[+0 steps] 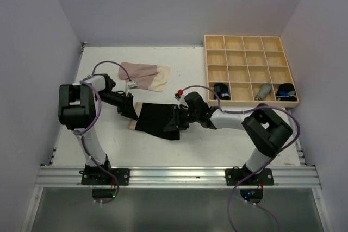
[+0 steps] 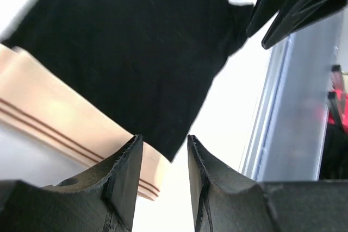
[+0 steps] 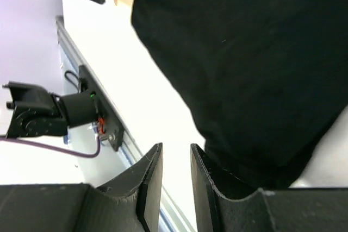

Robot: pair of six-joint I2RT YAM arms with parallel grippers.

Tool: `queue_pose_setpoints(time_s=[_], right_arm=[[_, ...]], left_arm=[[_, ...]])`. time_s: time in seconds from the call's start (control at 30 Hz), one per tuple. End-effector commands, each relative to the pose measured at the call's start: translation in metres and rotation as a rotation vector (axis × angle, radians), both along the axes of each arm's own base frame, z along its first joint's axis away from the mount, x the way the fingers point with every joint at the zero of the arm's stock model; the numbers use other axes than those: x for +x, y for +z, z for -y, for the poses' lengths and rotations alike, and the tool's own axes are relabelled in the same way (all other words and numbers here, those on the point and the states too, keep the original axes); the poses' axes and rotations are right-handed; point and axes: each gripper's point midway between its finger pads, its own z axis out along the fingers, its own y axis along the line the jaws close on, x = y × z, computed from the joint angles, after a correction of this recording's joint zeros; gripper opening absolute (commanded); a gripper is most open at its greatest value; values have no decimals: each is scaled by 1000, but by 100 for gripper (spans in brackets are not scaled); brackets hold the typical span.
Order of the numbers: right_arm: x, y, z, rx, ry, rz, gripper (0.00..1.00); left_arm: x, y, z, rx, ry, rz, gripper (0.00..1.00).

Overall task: Roll the underwear
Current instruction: Fold the underwear

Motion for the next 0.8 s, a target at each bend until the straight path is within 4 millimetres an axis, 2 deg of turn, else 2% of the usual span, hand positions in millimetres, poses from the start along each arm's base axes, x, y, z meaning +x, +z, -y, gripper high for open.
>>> queue_pose_setpoints(time_s=[0.0,0.03,0.07,0.27,0.4,0.57,0.6,0.77], right_arm=[[-18,1,-7,17,28,-46,31],[-26,-12,-9,7,40,-82,31],[-26,-15,-13,28,41,-84,31],[-41,-79,0,-62,-18,-223,30],[-47,-97,7,-72,-52,-284,30],[-55,-98,14,-58,-63,-302,30],[-54,-92,13,-47,-62,-290,30],[-53,-79,14,-29,-61,-262,30]], left_arm=[[-33,0,-1,-31,-72,-45,42],[-40,-5,-1,-27,-74,-67,42],[-41,-7,-2,-17,-75,-77,41],[-40,-36,-11,47,-34,-198,40],[-31,-53,-22,111,19,-239,39],[-24,-73,-39,181,82,-276,38],[-20,-77,-43,195,97,-261,38],[-19,-77,-45,168,106,-278,39]])
